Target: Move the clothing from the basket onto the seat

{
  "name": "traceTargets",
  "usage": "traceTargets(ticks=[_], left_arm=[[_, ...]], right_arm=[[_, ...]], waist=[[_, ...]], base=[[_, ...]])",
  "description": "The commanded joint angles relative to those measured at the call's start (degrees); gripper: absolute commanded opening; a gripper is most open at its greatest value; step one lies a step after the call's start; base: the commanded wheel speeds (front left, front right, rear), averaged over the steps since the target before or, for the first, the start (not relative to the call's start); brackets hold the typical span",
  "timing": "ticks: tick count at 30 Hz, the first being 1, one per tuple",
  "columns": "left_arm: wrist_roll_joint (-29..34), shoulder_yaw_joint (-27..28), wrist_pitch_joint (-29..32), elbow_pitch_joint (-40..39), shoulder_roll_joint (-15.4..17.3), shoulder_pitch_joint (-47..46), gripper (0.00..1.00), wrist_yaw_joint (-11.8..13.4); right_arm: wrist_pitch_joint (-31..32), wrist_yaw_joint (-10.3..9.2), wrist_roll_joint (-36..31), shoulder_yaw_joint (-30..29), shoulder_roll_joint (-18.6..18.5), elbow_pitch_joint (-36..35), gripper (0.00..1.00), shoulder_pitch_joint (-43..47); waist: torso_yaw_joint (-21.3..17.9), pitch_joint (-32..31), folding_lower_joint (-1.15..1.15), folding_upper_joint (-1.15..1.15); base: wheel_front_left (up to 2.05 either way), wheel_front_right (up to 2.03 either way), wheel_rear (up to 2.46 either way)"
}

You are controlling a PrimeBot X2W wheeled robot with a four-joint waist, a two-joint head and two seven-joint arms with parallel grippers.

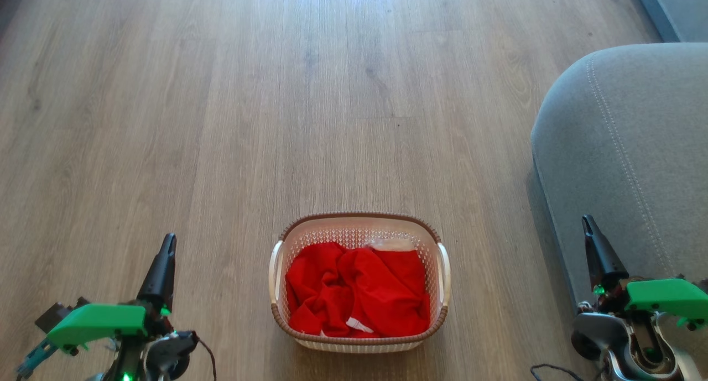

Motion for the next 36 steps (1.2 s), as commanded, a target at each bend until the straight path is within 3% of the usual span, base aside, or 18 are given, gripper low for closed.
traceTargets(ticks=[1, 36], left_arm=[[-0.40, 1.98, 0.41, -1.88, 0.61, -2.70, 0.00, -0.54], [-0.40, 1.98, 0.41, -1.88, 0.61, -2.70, 0.00, -0.54]], right_arm=[[0.30, 0.03, 0.36, 1.01, -0.21, -2.24, 0.00, -2.15], [0.30, 0.03, 0.36, 1.01, -0.21, -2.24, 0.00, -2.15]], waist=[[0.00, 0.00, 0.00, 0.00], [0.00, 0.00, 0.00, 0.00]], base=[[0.00, 0.00, 0.00], [0.00, 0.00, 0.00]])
